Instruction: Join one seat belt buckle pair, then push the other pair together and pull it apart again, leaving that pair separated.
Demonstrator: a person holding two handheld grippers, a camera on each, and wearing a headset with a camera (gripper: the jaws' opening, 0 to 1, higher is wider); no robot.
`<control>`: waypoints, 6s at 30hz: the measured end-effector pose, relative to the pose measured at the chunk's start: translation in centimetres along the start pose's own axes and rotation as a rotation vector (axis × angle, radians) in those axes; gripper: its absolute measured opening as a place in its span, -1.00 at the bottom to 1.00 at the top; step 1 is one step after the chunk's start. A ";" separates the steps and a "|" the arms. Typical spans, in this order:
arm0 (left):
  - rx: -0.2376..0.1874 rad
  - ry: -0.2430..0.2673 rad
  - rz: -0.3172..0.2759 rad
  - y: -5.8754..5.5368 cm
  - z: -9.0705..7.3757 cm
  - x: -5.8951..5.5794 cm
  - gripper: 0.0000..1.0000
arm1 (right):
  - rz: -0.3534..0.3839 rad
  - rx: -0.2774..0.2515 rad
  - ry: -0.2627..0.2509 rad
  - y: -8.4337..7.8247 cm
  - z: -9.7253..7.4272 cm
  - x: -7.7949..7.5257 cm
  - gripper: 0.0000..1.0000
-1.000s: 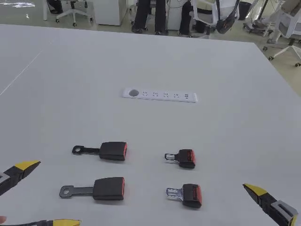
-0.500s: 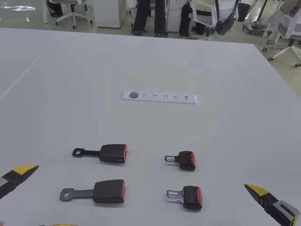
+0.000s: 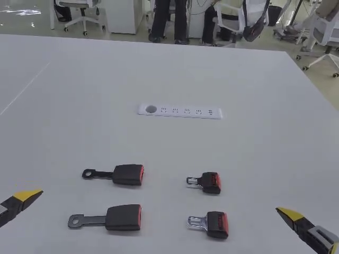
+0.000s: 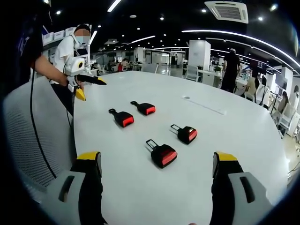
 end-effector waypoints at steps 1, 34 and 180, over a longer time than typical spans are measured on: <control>0.000 0.000 0.000 0.0 0.0 0.0 0.99 | -0.001 0.000 0.000 0.0 0.0 0.0 0.99; 0.017 -0.033 0.041 0.5 0.7 0.1 0.98 | -0.041 0.034 0.036 0.6 0.2 -0.6 0.98; 0.608 -0.570 0.667 0.0 15.0 0.9 -0.36 | -0.502 0.356 0.420 0.2 12.8 -1.0 -0.37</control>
Point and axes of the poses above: the centre of the closed fingertips' face, and the gripper's own axes: z roughly forward along the fingers, x roughly to its left, y roughly out of its top, the point moved 7 cm from there along -z, roughly backward along the fingers, and after that the axes turned 8 degrees about x, right-handed, at the moved point
